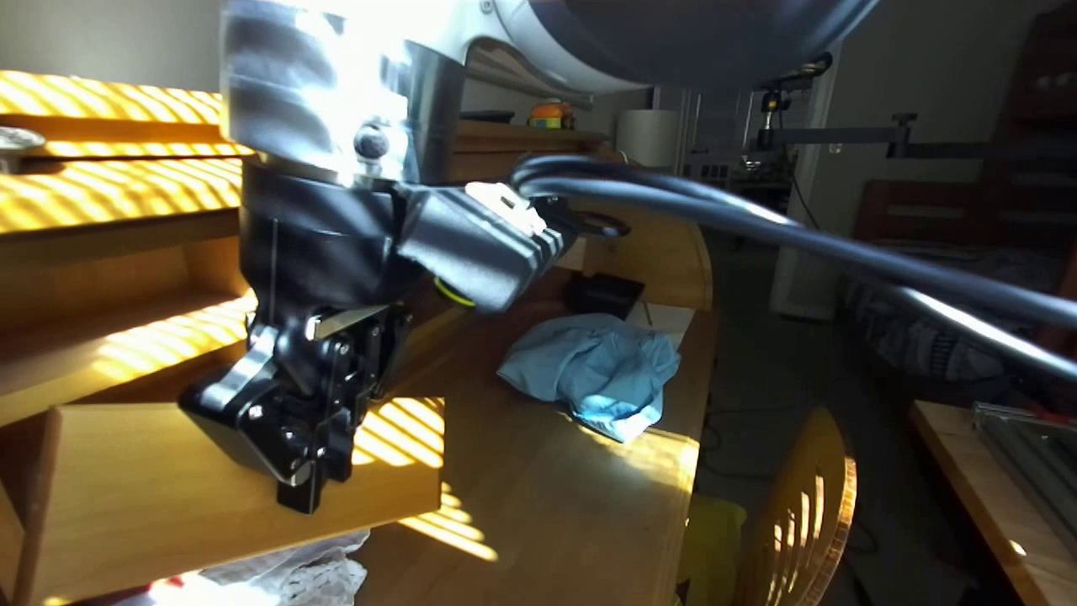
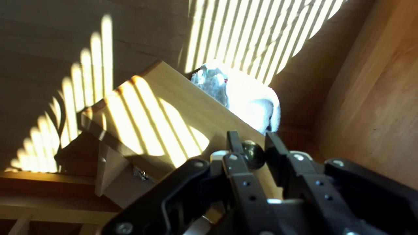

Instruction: Open the top drawer on the right, remove the top drawer on the left and put it on the table

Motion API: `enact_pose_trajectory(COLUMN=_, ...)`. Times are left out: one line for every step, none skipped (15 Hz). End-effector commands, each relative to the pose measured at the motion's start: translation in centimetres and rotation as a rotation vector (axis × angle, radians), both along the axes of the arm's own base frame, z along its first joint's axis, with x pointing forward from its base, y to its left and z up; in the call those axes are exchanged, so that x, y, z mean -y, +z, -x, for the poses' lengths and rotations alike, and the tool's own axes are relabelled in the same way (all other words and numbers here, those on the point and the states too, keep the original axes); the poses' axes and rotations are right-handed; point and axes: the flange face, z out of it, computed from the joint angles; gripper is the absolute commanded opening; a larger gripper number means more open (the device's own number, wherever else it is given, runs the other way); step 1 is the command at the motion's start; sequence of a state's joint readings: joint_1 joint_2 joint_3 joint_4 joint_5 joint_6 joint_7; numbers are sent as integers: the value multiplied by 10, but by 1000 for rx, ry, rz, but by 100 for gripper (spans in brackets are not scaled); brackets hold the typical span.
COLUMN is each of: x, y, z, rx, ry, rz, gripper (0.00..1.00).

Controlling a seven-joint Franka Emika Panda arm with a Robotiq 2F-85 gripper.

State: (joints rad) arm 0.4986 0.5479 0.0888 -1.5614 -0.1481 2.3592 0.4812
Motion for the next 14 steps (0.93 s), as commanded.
enact_pose_trajectory(x=6, y=18, z=4, rx=9, ry=-4, rz=-2, gripper=6)
enact_pose_trajectory(x=6, y=19, z=4, rx=11, ry=-5, rz=-3, gripper=6)
enact_pose_trajectory(x=6, y=20, z=4, rx=12, ry=-6, rz=-5, gripper=6)
enact_pose_trajectory(x=7, y=20, z=4, rx=13, ry=-7, rz=-6, gripper=6)
enact_pose_trajectory(x=7, y=21, z=4, rx=13, ry=-7, rz=-7, gripper=6)
enact_pose_trajectory(x=7, y=21, z=4, rx=15, ry=-7, rz=-7, gripper=6)
enact_pose_trajectory(x=7, y=21, z=4, rx=15, ry=-8, rz=-7, gripper=6)
enact_pose_trajectory(x=7, y=22, z=3, rx=16, ry=-8, rz=-7, gripper=6)
enact_pose_trajectory(x=8, y=22, z=3, rx=18, ry=-9, rz=-7, gripper=6)
enact_pose_trajectory(x=8, y=24, z=4, rx=18, ry=-9, rz=-7, gripper=6)
enact_pose_trajectory(x=8, y=25, z=5, rx=18, ry=-8, rz=-10, gripper=6)
enact_pose_trajectory(x=7, y=27, z=8, rx=15, ry=-4, rz=-12, gripper=6)
enact_pose_trajectory(x=7, y=30, z=11, rx=16, ry=1, rz=-11, gripper=6)
enact_pose_trajectory(x=7, y=34, z=15, rx=17, ry=2, rz=-17, gripper=6)
